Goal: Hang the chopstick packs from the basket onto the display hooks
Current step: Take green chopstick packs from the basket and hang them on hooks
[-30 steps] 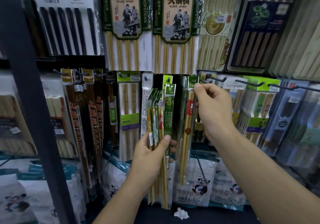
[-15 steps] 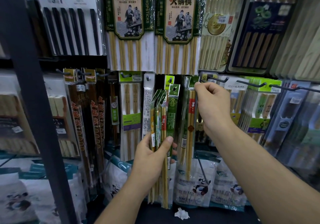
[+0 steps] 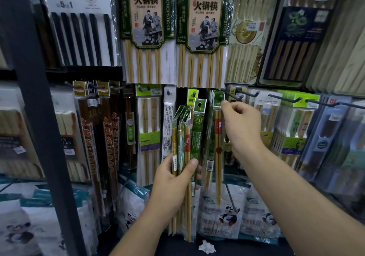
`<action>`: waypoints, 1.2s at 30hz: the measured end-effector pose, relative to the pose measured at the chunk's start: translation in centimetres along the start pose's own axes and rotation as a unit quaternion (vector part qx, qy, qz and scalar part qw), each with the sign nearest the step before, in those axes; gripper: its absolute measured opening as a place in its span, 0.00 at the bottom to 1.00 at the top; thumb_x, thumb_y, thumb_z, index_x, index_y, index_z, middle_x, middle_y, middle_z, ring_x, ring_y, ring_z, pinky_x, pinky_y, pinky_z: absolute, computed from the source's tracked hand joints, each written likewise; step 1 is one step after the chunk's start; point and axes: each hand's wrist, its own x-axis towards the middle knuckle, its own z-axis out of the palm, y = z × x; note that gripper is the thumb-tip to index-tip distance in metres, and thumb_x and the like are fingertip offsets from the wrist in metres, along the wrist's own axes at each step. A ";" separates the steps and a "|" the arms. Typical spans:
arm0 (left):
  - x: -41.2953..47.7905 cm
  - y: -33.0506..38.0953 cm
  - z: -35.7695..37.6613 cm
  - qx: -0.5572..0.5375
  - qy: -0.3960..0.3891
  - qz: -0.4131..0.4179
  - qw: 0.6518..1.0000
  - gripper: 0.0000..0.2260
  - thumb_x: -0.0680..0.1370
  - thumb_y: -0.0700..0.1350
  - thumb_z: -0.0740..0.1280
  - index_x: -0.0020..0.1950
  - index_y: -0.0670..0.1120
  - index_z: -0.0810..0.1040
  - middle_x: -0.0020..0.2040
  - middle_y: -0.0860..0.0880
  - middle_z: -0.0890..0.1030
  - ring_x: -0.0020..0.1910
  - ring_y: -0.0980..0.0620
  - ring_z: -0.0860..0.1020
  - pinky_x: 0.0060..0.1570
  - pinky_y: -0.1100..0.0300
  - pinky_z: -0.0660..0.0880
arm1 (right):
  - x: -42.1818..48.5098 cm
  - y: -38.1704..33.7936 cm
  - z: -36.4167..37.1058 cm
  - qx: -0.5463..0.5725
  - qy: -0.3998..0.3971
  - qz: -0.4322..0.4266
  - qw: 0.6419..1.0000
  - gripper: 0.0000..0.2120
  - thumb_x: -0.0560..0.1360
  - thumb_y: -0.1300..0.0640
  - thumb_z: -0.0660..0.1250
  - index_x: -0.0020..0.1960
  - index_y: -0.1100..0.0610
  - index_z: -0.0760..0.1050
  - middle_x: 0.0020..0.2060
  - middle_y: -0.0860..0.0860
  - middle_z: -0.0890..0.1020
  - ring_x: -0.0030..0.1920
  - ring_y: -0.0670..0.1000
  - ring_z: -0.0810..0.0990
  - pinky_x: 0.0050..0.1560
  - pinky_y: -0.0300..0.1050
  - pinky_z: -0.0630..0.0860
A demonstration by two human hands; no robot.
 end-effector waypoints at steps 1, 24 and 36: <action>0.0 0.0 0.0 -0.003 0.001 -0.001 1.000 0.10 0.78 0.50 0.73 0.55 0.47 0.80 0.45 0.47 0.87 0.43 0.49 0.87 0.38 0.57 0.82 | -0.1 0.3 -0.1 -0.005 0.002 0.004 1.000 0.18 0.80 0.52 0.67 0.38 0.65 0.77 0.29 0.52 0.72 0.30 0.45 0.72 0.53 0.41 0.76; 0.3 -0.6 0.4 -0.059 0.007 -0.004 0.998 0.07 0.77 0.50 0.73 0.52 0.50 0.81 0.36 0.50 0.81 0.39 0.49 0.83 0.42 0.54 0.84 | -0.9 -1.3 -0.3 0.026 -0.051 0.007 0.998 0.18 0.83 0.52 0.64 0.38 0.63 0.74 0.24 0.46 0.64 0.26 0.46 0.62 0.32 0.33 0.72; 0.2 -0.5 0.4 -0.031 -0.002 -0.001 1.000 0.02 0.79 0.45 0.73 0.51 0.50 0.82 0.35 0.50 0.81 0.35 0.50 0.81 0.35 0.57 0.82 | 0.1 0.1 0.2 0.007 -0.016 -0.006 1.000 0.20 0.80 0.54 0.66 0.33 0.63 0.70 0.21 0.43 0.62 0.25 0.45 0.62 0.46 0.31 0.71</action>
